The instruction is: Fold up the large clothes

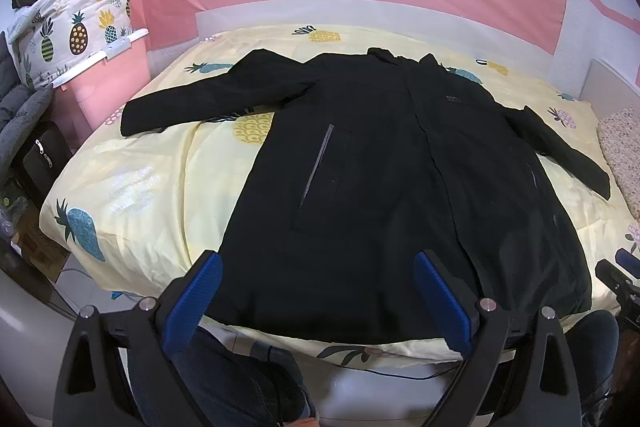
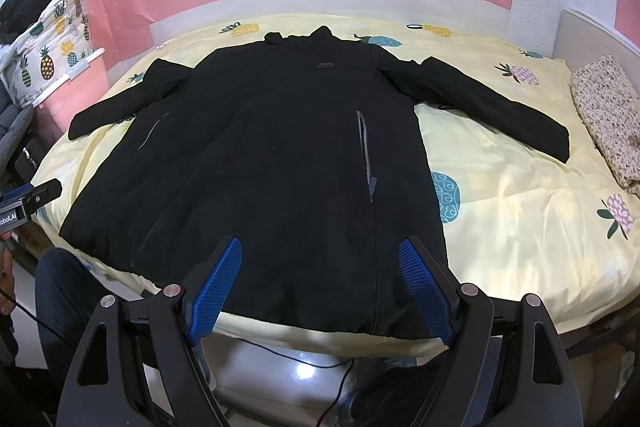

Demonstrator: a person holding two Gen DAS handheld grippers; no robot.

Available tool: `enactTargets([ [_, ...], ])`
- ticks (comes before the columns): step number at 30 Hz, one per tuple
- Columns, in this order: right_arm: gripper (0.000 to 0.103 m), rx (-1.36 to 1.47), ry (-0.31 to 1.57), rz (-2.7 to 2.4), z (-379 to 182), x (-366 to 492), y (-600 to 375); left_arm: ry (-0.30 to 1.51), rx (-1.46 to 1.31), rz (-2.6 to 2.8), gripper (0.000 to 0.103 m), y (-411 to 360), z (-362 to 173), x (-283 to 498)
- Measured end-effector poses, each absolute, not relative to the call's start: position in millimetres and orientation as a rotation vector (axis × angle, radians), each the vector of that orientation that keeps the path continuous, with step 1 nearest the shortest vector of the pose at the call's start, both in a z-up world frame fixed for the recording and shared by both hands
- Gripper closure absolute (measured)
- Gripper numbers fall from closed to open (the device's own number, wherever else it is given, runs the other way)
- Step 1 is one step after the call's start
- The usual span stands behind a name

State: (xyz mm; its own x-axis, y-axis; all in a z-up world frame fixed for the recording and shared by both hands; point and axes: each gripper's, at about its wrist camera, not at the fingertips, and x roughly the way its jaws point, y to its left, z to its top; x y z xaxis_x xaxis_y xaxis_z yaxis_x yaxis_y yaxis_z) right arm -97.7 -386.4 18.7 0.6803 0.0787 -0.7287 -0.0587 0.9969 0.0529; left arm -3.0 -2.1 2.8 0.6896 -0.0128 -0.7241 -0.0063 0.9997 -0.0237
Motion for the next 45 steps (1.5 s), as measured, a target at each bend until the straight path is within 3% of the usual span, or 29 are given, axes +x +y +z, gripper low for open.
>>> enactTargets([
  [45, 0.022, 0.031, 0.829, 0.079, 16.6, -97.4, -385.5, 0.832, -0.028, -0.02, 0.005, -7.6, -4.4, -1.7],
])
